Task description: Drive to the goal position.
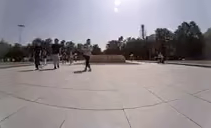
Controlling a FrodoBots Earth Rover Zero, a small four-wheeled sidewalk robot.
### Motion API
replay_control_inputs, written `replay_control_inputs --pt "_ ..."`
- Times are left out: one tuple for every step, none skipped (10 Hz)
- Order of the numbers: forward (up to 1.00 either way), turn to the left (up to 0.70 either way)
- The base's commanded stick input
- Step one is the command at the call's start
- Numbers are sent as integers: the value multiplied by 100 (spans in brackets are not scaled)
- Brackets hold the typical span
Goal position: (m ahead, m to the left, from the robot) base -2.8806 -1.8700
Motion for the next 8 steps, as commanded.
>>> replay_control_inputs --pt "100 0" --pt "100 16" --pt "100 40" --pt "100 33" --pt "100 3" --pt "100 0" --pt "100 0" --pt "27 0"
